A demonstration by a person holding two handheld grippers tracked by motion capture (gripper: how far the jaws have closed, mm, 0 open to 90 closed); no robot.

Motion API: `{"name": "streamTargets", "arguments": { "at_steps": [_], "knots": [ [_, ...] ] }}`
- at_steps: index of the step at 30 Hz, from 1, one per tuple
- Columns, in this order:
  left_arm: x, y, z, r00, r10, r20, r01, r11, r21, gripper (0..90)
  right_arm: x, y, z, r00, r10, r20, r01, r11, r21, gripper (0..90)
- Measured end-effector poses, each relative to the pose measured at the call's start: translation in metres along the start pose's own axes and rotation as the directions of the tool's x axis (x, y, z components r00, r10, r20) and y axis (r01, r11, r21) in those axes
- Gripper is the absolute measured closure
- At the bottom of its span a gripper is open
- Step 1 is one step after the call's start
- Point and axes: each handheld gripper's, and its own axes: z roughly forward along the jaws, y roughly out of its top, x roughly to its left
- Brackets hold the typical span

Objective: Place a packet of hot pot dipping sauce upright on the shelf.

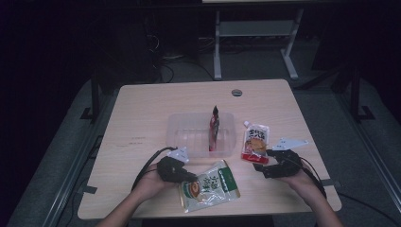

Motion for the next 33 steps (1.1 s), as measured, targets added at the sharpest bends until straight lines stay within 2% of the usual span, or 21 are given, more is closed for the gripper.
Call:
{"name": "streamTargets", "arguments": {
  "at_steps": [6, 10, 16, 19, 22, 24, 25, 28, 30, 33],
  "knots": [
    [0.007, -0.021, -0.029, 1.0, -0.005, 0.005, 0.005, 1.0, 0.007, 89.9, -0.002, -0.001, -0.003, 0.9999, 0.008, 0.007, -0.008, 1.0, -0.007, 21.6],
    [0.014, -0.039, -0.046, 0.9991, -0.042, 0.002, 0.042, 0.9991, 0.001, 89.9, -0.001, -0.001, -0.003, 0.9999, 0.007, 0.009, -0.007, 1.0, -0.008, 21.6],
    [0.028, -0.06, -0.073, 0.9986, -0.051, -0.014, 0.051, 0.9987, -0.001, 89.8, -0.001, 0.0, -0.003, 0.9999, 0.007, 0.011, -0.007, 1.0, -0.003, 21.6],
    [0.036, -0.071, -0.083, 0.9979, -0.064, -0.013, 0.064, 0.9979, 0.008, 89.7, -0.001, 0.0, -0.002, 0.9999, 0.007, 0.011, -0.007, 1.0, 0.001, 21.6],
    [0.043, -0.078, -0.09, 0.9966, -0.077, -0.031, 0.077, 0.997, 0.01, 89.6, -0.001, -0.001, -0.003, 0.9999, 0.001, 0.013, -0.001, 1.0, -0.002, 21.6],
    [0.047, -0.082, -0.093, 0.9962, -0.07, -0.052, 0.07, 0.9974, 0.015, 89.4, -0.002, -0.001, -0.003, 0.9999, 0.008, 0.011, -0.008, 1.0, -0.006, 21.6],
    [0.048, -0.084, -0.094, 0.9954, -0.081, -0.05, 0.082, 0.9966, 0.012, 89.2, -0.002, -0.001, -0.004, 0.9998, 0.013, 0.011, -0.013, 1.0, -0.005, 21.6],
    [0.05, -0.087, -0.095, 0.9924, -0.1, -0.071, 0.1, 0.995, -0.011, 86.3, -0.002, -0.001, -0.005, 0.9998, 0.014, 0.014, -0.014, 1.0, -0.006, 21.8],
    [0.05, -0.087, -0.1, 0.9928, -0.098, -0.069, 0.096, 0.9947, -0.038, 80.8, -0.003, -0.001, -0.005, 0.9998, 0.019, 0.009, -0.019, 1.0, -0.008, 23.4],
    [0.043, -0.087, -0.114, 0.9918, -0.117, -0.051, 0.111, 0.9865, -0.12, 71.0, -0.003, 0.0, -0.006, 0.9994, 0.035, 0.003, -0.035, 0.999, -0.01, 29.2]
  ]
}}
